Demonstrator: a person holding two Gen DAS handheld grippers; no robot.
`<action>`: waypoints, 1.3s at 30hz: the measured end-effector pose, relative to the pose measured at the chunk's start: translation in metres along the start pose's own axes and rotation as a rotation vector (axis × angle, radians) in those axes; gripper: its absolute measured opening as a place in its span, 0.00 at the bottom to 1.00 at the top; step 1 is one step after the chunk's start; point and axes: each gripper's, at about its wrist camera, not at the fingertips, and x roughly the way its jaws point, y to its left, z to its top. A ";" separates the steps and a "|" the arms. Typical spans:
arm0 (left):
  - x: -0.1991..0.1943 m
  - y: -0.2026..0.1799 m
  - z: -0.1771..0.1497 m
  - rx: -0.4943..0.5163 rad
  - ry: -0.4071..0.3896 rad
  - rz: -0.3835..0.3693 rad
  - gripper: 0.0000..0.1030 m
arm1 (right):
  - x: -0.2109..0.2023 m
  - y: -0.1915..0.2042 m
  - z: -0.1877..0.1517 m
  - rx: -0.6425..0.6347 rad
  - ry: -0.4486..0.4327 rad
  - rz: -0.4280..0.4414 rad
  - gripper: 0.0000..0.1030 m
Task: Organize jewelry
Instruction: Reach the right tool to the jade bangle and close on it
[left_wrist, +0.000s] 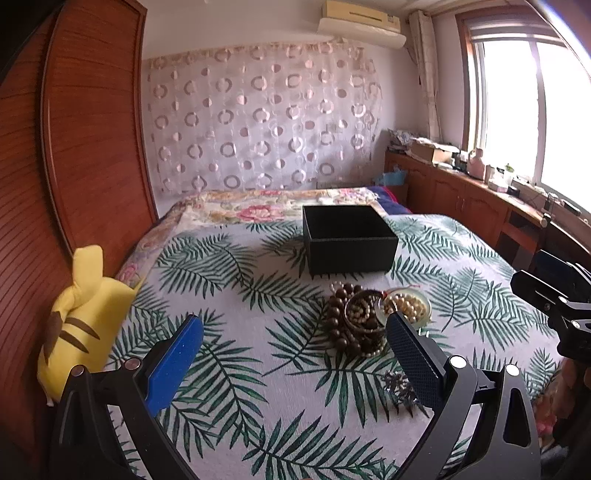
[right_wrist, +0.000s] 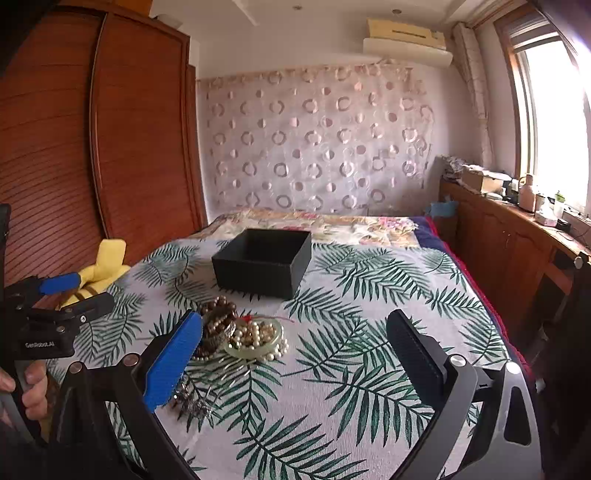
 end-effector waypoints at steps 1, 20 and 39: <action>0.002 0.000 -0.001 -0.001 0.005 -0.001 0.93 | 0.003 -0.001 -0.001 -0.002 0.011 0.012 0.96; 0.048 0.012 -0.020 0.010 0.120 -0.080 0.93 | 0.093 0.019 -0.018 -0.162 0.287 0.229 0.80; 0.060 0.023 -0.022 -0.015 0.158 -0.111 0.93 | 0.147 0.035 -0.010 -0.299 0.433 0.300 0.71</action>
